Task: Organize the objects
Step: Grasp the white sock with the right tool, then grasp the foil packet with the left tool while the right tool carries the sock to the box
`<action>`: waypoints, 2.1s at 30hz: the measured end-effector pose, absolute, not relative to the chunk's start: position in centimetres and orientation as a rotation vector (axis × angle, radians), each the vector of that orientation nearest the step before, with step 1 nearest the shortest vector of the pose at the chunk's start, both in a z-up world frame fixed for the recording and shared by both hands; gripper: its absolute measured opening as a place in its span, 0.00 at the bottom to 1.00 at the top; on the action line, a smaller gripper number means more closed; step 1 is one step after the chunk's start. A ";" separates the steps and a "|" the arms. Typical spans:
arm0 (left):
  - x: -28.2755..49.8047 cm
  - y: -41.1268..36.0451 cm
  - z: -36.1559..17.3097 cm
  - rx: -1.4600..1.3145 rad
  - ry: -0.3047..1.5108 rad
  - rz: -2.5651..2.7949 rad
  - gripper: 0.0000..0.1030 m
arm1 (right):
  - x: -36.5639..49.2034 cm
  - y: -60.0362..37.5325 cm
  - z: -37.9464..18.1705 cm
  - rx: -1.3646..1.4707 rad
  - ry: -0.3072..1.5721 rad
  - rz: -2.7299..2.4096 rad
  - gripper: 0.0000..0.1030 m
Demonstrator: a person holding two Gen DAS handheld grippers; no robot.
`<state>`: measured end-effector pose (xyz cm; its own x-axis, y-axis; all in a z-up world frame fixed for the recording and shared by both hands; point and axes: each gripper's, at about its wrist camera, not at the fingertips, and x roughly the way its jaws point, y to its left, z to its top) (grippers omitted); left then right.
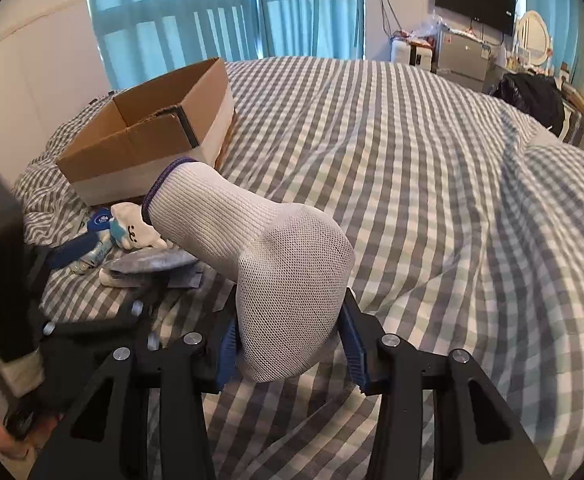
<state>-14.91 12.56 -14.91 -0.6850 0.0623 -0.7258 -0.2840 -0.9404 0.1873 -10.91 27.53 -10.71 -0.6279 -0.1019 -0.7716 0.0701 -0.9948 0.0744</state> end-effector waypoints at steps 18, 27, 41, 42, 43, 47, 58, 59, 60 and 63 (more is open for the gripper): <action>-13.1 9.2 -9.8 -1.040 0.269 2.707 0.07 | -9.9 27.1 -9.3 1.260 -0.058 -2.769 0.44; -11.3 5.3 -3.5 -0.924 0.141 2.736 0.06 | -7.3 24.1 -4.1 1.099 -0.070 -2.761 0.44; -15.7 2.1 2.4 -0.817 0.043 2.816 0.06 | -12.4 18.0 4.1 0.878 0.059 -2.769 0.43; -16.4 1.9 2.5 -0.811 0.042 2.827 0.06 | -13.1 17.7 4.4 0.868 0.064 -2.767 0.43; -17.1 1.8 2.6 -0.809 0.041 2.834 0.06 | -14.0 17.5 4.6 0.859 0.058 -2.764 0.43; -20.5 1.2 2.4 -0.821 0.031 2.855 0.06 | -17.7 17.0 4.9 0.836 0.027 -2.761 0.43; -28.9 1.3 -1.5 -0.890 0.107 2.875 0.06 | -28.6 15.5 0.8 0.915 0.045 -2.710 0.43; -29.4 1.3 -1.9 -0.893 0.113 2.874 0.06 | -29.2 15.5 0.4 0.921 0.050 -2.708 0.43; -30.0 1.3 -2.4 -0.897 0.121 2.875 0.06 | -29.8 15.3 -0.2 0.929 0.056 -2.708 0.43; -31.0 1.0 -3.4 -0.920 0.107 2.866 0.06 | -31.4 15.1 -1.8 0.957 0.061 -2.696 0.43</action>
